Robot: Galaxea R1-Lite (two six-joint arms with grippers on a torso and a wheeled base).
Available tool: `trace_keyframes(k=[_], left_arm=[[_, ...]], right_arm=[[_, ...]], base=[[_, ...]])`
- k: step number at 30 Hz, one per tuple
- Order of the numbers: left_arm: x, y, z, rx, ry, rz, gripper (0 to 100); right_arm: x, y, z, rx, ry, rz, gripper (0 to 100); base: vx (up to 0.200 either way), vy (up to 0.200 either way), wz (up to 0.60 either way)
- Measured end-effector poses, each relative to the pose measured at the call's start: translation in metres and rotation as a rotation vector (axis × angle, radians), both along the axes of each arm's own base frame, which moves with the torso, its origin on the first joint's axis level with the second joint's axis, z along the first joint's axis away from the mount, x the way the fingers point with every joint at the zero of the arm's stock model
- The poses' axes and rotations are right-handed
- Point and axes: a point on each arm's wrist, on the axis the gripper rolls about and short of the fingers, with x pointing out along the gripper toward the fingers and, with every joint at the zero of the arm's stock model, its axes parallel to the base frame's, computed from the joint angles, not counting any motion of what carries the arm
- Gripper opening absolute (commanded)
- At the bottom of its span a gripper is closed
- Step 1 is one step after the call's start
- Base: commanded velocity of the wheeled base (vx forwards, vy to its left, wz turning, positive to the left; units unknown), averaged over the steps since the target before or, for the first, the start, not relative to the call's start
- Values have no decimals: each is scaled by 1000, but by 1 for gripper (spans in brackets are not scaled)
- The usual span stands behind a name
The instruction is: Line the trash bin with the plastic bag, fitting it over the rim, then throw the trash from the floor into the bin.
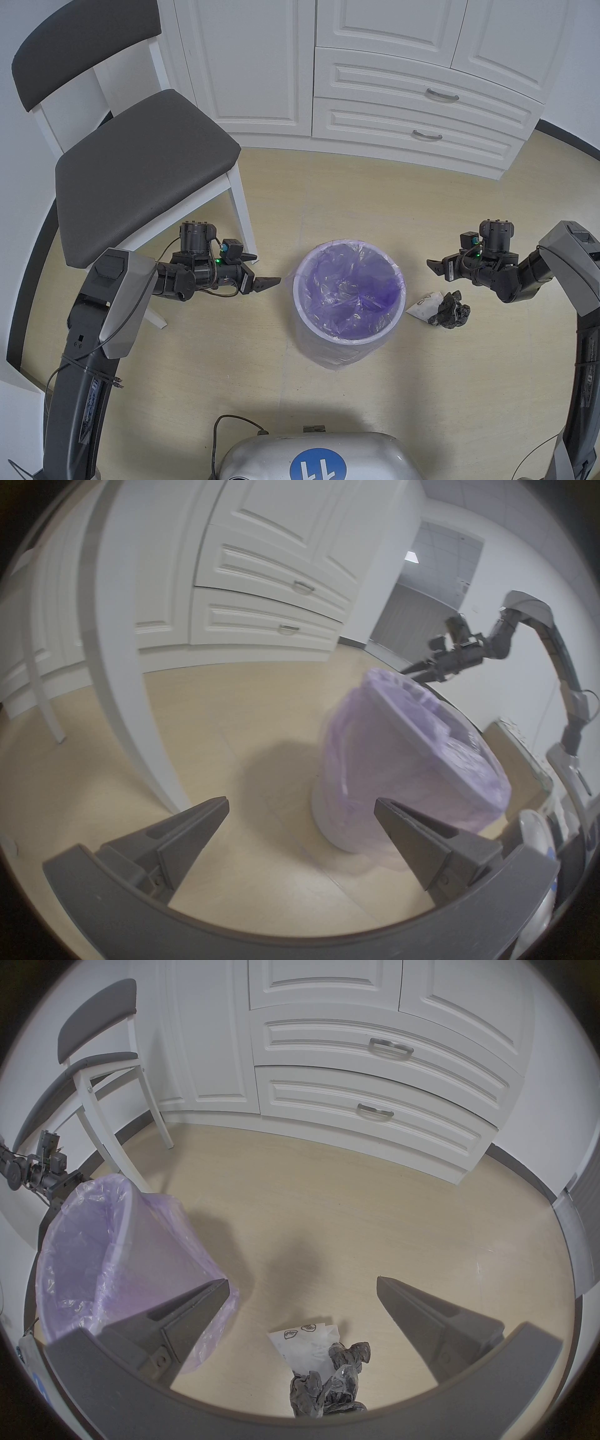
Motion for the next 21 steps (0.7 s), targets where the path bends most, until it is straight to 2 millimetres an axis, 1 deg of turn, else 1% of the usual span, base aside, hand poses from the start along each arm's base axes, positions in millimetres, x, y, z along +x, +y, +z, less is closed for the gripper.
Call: trace_keyframes(k=[7, 10, 14, 18, 21], left_arm=[[5, -15, 8, -85, -66, 153, 100], [4, -28, 7, -125, -87, 169, 100], [-3, -52, -4, -133, -79, 142, 100], [-7, -67, -18, -119, -66, 115, 100], [-9, -72, -29, -100, -60, 101, 100]], right_arm=[[1, 1, 1, 0, -5, -2, 100], [1, 2, 1, 0, -6, -1, 100], [0, 2, 2, 0, -14, -1, 100], [0, 2, 4, 0, -33, -1, 100], [0, 1, 4, 0, -34, -4, 100]], base=[[0, 0, 0], [0, 0, 0], [0, 0, 0], [0, 0, 0], [0, 0, 0]])
